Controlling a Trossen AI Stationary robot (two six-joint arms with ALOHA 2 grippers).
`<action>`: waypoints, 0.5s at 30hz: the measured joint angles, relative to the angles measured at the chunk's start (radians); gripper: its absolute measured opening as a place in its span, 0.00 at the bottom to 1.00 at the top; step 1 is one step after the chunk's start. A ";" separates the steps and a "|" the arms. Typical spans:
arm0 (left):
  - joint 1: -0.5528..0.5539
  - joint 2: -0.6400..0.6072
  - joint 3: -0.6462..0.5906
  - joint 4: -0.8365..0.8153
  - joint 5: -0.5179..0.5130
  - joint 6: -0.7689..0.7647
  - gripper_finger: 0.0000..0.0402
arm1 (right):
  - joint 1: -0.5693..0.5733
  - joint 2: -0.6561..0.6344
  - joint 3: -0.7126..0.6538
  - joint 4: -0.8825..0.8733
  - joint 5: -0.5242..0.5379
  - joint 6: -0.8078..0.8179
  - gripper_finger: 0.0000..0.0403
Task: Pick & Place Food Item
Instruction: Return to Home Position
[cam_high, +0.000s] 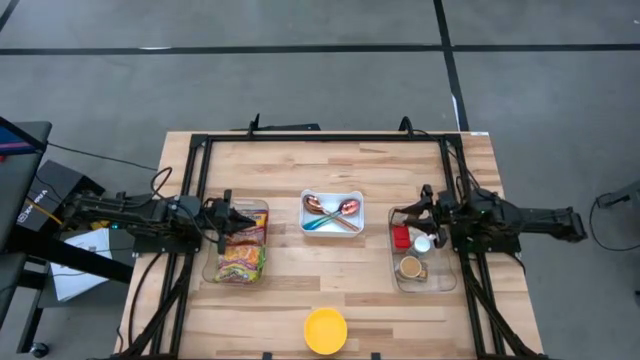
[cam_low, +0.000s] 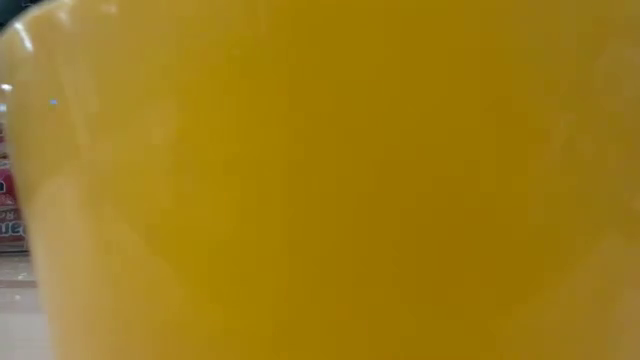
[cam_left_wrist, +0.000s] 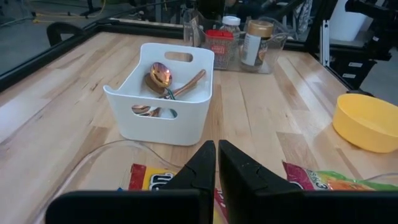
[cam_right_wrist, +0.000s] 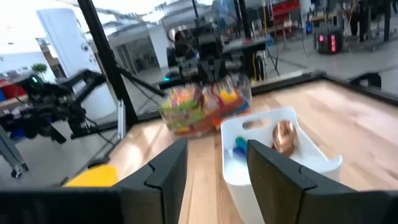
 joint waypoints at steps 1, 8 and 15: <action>0.000 0.000 0.000 0.000 0.000 0.000 0.04 | 0.000 0.006 0.000 -0.003 0.001 0.000 0.39; 0.000 0.000 0.000 0.000 0.000 0.000 0.04 | 0.000 0.004 0.000 -0.002 0.000 0.000 0.39; 0.000 0.000 0.000 0.000 0.001 0.000 0.04 | 0.000 0.006 0.000 -0.003 0.000 0.000 0.39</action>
